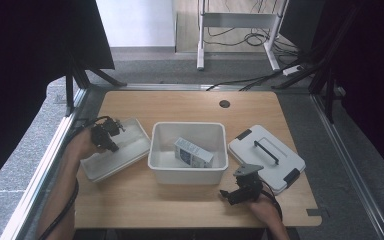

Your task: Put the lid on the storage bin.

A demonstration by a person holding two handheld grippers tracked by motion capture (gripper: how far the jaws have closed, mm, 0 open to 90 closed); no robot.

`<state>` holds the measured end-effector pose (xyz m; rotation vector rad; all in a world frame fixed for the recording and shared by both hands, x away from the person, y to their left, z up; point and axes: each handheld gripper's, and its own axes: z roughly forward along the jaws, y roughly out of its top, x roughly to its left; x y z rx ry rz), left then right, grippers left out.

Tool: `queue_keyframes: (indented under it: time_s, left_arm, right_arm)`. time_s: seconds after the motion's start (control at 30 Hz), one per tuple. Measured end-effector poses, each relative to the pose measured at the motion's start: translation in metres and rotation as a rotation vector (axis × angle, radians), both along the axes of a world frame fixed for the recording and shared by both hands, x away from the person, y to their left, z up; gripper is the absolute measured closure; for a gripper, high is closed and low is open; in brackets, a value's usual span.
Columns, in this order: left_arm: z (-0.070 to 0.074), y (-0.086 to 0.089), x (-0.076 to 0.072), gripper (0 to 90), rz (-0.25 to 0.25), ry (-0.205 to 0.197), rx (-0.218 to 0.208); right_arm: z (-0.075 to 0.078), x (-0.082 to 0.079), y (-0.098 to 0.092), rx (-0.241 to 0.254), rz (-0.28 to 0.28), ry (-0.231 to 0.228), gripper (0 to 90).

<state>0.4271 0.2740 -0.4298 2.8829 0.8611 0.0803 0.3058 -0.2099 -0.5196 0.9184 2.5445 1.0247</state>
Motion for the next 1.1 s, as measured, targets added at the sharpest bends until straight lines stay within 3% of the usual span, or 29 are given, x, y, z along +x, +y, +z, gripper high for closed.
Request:
queue_keyframes:
  time_s: [0.23, 0.5, 0.63, 0.83, 1.1]
  left_arm:
    - [0.031, 0.006, -0.011, 88.9, -0.112, -0.035, -0.010]
    - [0.065, 0.015, -0.026, 88.9, -0.201, -0.064, -0.045]
    - [0.081, 0.012, -0.033, 88.9, -0.251, -0.076, -0.043]
    - [0.096, -0.008, -0.034, 88.9, -0.303, -0.091, -0.057]
    - [0.103, -0.056, -0.027, 88.8, -0.373, -0.087, -0.058]
  right_arm:
    - [0.000, 0.000, 0.000, 0.000, 0.000, 0.000, 0.0]
    - [0.000, 0.000, 0.000, -0.001, 0.001, -0.001, 0.0]
    - [0.000, 0.000, 0.000, 0.000, -0.001, -0.001, 0.0]
    - [0.000, 0.000, 0.000, 0.000, -0.001, 0.000, 0.0]
    - [0.000, 0.000, 0.000, 0.000, -0.002, 0.001, 0.0]
